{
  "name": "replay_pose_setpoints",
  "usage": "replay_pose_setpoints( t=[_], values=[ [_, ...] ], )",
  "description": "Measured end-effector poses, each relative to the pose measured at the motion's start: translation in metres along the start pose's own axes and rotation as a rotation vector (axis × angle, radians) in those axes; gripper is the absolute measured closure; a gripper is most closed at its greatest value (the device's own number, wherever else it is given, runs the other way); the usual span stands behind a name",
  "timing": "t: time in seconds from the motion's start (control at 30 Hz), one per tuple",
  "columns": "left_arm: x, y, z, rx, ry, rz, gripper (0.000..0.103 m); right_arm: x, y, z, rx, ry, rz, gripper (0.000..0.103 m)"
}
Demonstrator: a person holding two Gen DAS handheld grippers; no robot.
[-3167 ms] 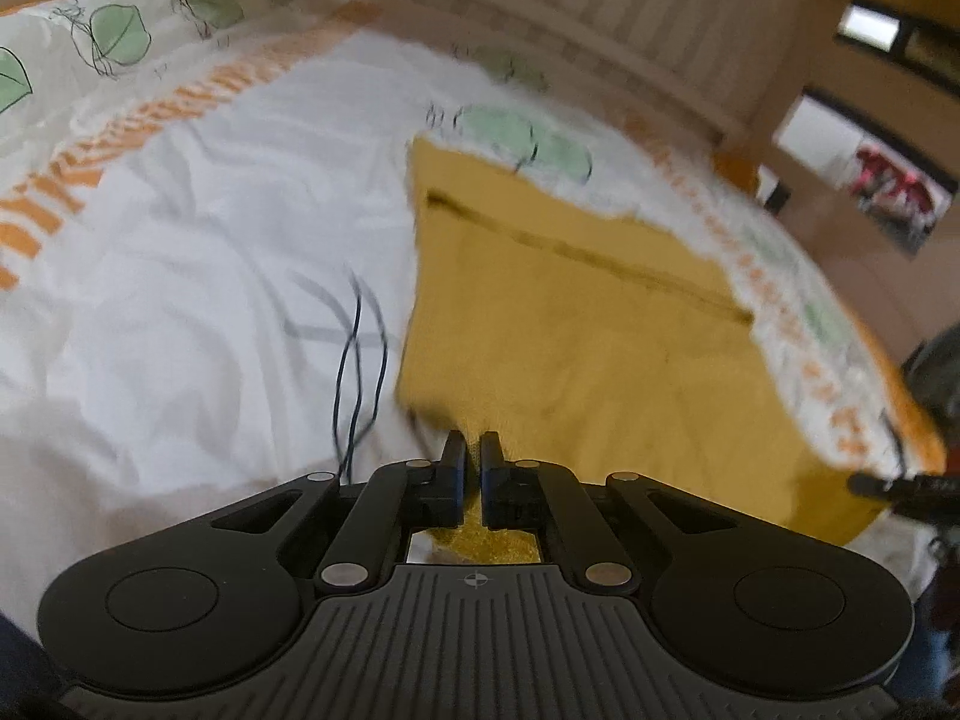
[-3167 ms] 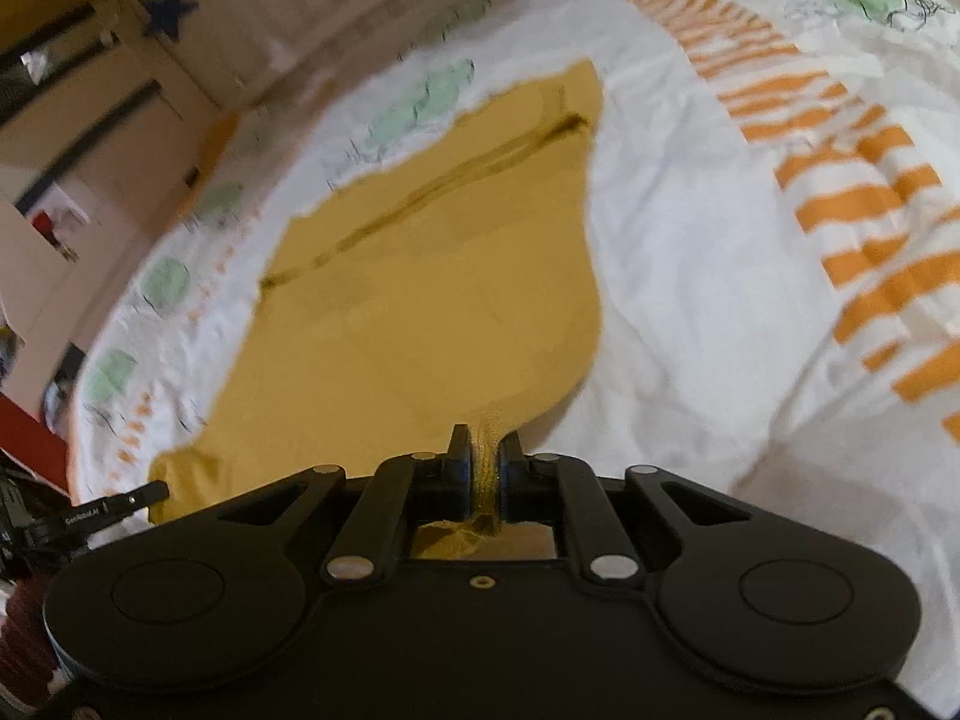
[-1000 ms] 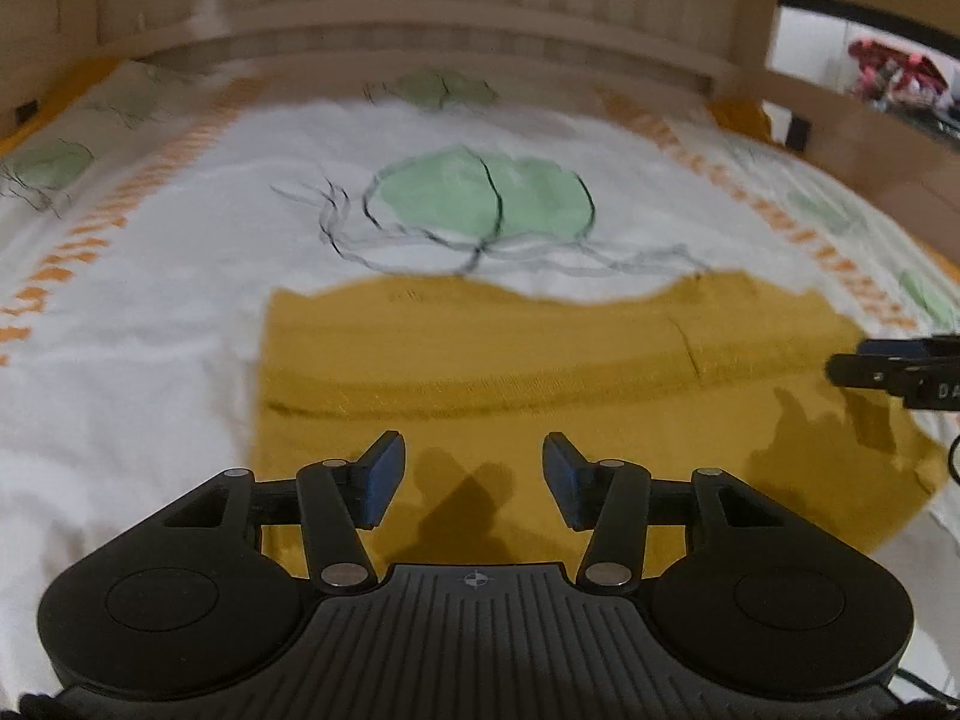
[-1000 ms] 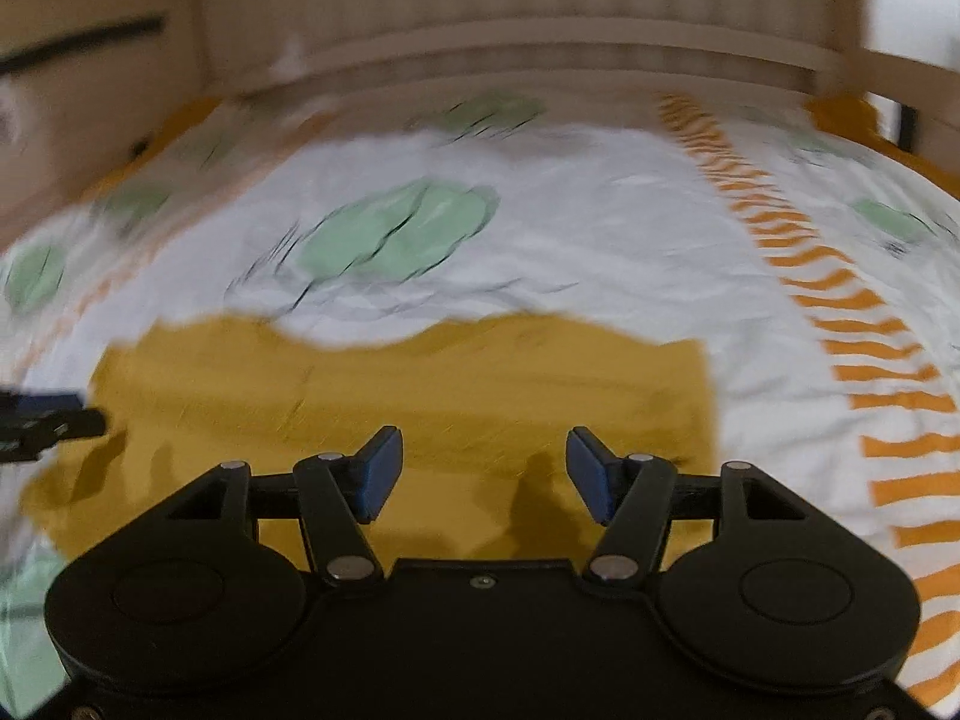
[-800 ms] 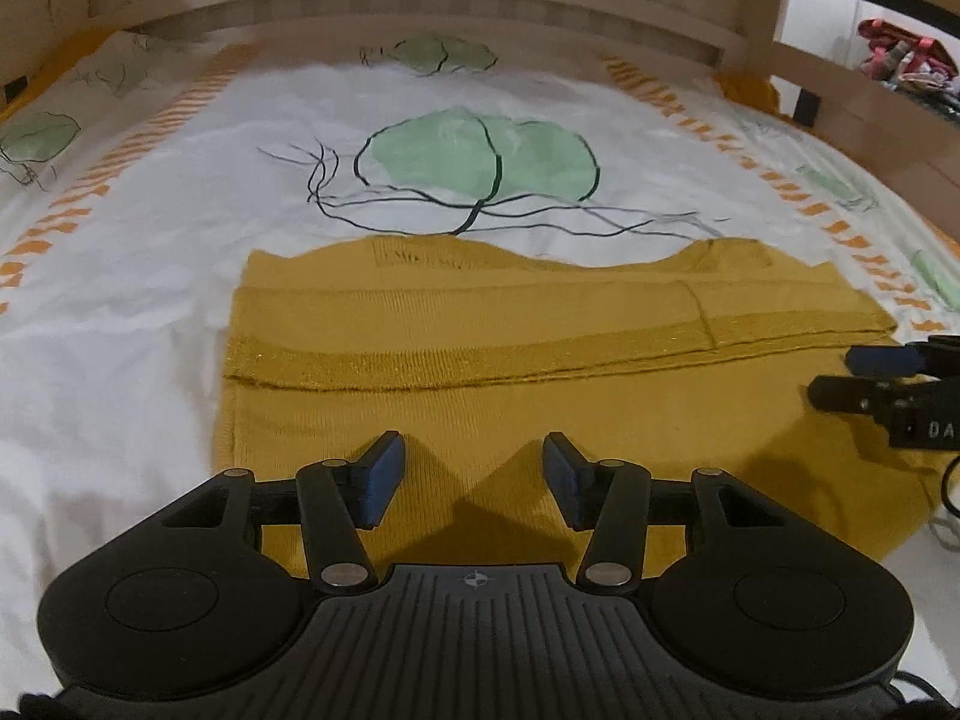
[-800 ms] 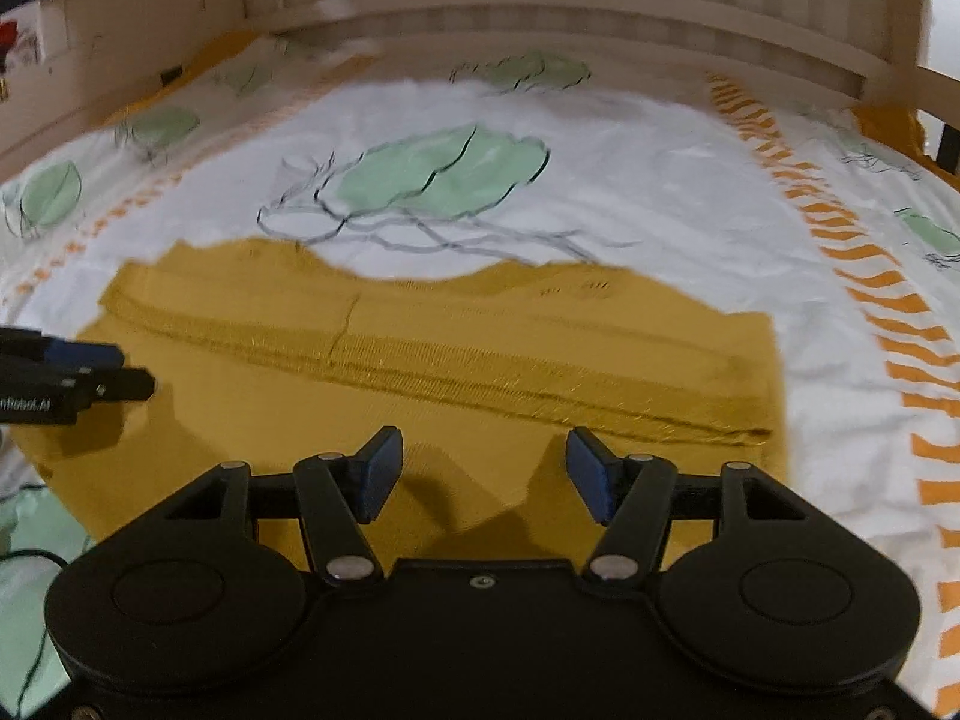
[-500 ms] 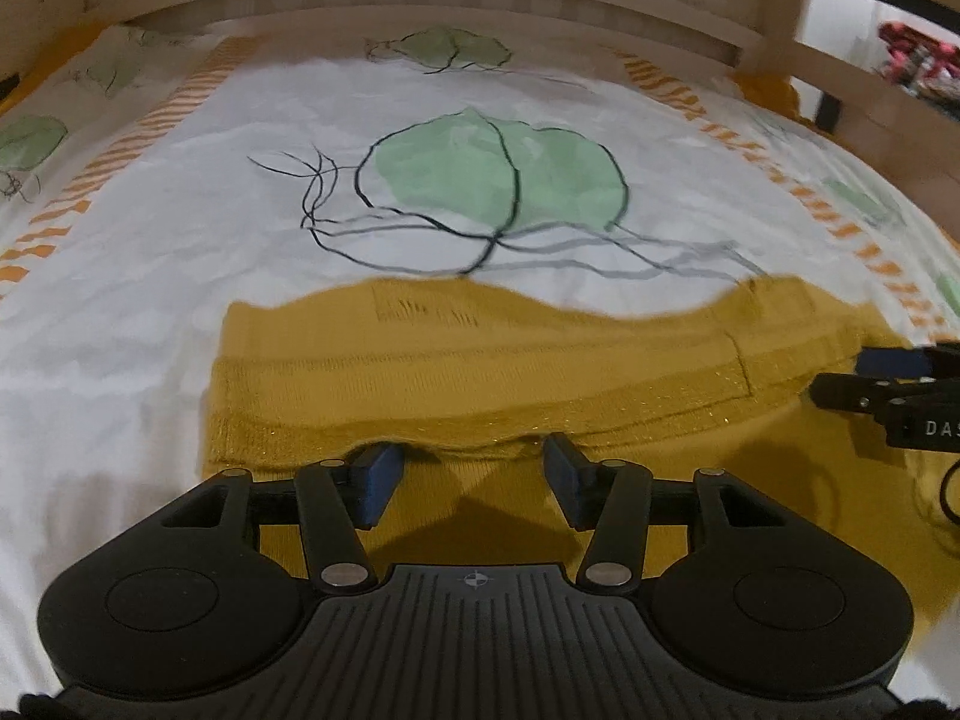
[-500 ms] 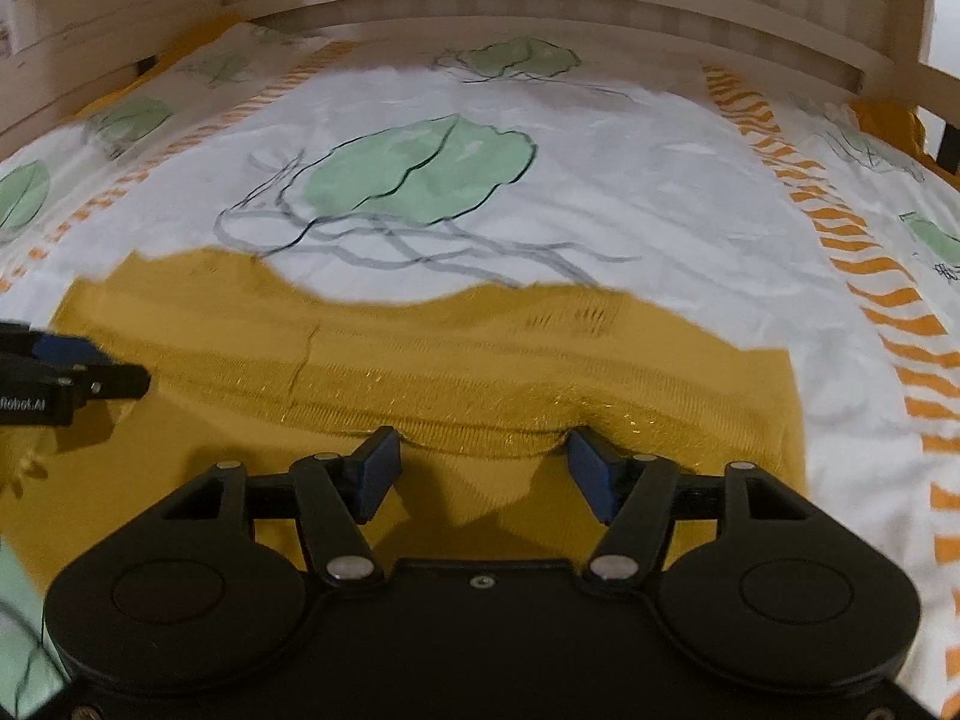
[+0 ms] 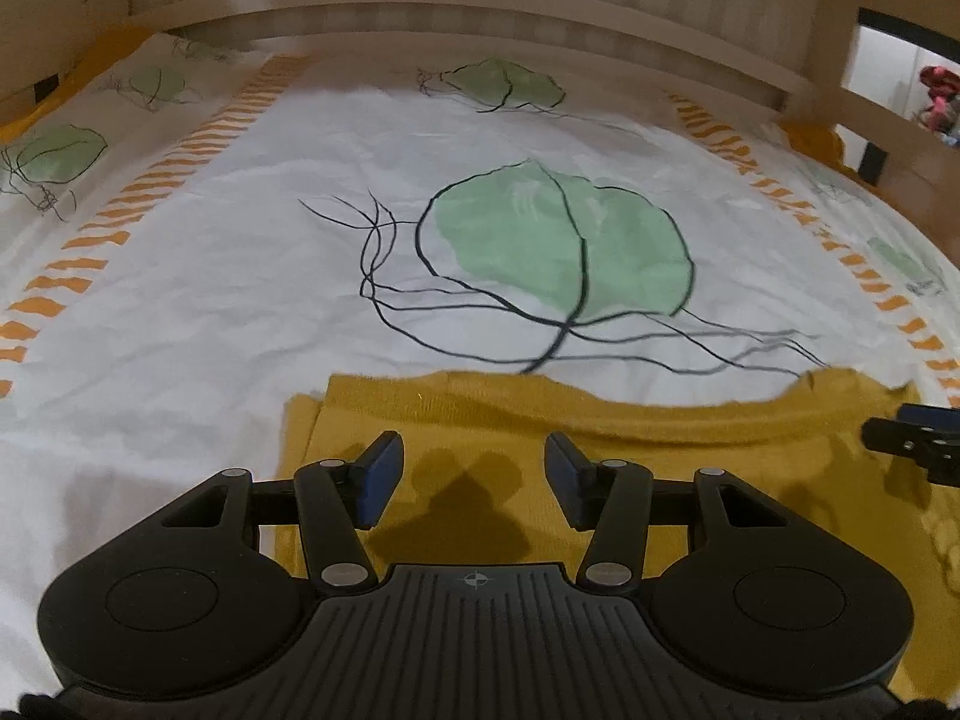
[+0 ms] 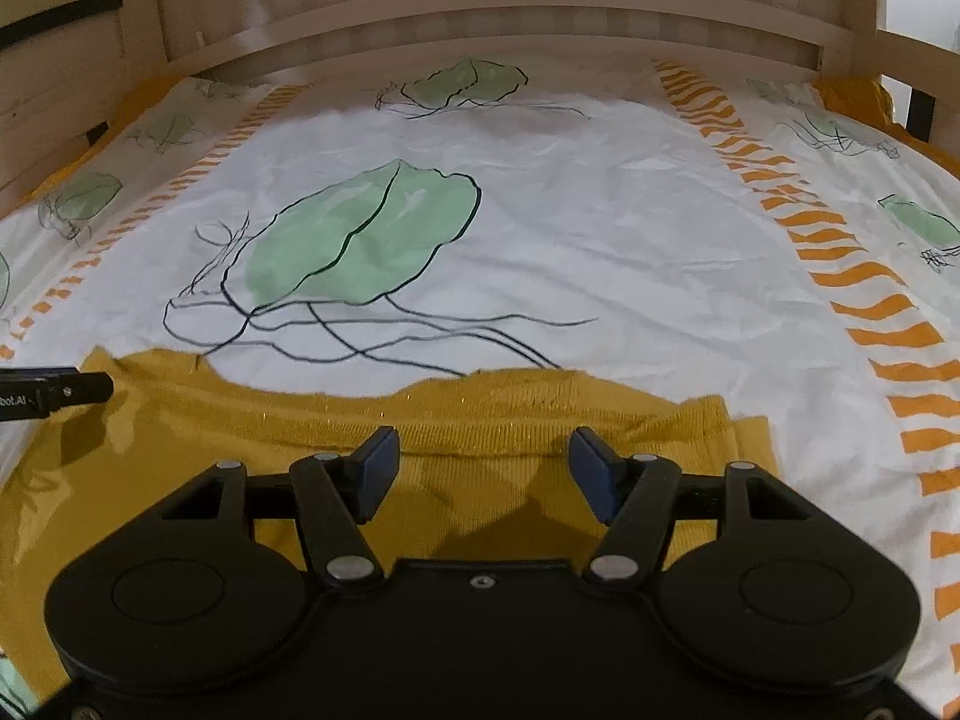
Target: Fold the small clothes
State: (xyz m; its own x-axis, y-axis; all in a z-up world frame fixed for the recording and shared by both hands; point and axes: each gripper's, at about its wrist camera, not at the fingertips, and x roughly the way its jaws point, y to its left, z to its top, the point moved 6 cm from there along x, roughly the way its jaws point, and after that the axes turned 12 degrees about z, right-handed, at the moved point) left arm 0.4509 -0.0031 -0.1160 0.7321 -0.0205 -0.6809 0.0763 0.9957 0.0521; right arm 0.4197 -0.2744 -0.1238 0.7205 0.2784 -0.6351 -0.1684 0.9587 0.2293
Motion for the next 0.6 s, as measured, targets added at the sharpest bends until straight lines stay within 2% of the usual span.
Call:
replay_pose_setpoints(
  t=[0.2, 0.37, 0.47, 0.6],
  values=[
    [-0.016, -0.007, -0.02, 0.033, 0.015, -0.046, 0.052, -0.007, 0.018, -0.01, -0.021, 0.016, 0.035, 0.036],
    [-0.013, -0.011, -0.038, 0.065, 0.053, -0.044, 0.052, -0.001, 0.026, -0.022, -0.039, 0.054, 0.041, 0.034],
    [-0.006, -0.01, -0.035, 0.051, 0.067, -0.036, 0.052, 0.011, 0.026, -0.013, -0.038, 0.065, 0.016, 0.034],
    [0.003, -0.004, -0.035, -0.006, 0.098, -0.047, 0.052, 0.038, 0.024, 0.007, -0.026, 0.114, -0.001, 0.027]
  ],
)
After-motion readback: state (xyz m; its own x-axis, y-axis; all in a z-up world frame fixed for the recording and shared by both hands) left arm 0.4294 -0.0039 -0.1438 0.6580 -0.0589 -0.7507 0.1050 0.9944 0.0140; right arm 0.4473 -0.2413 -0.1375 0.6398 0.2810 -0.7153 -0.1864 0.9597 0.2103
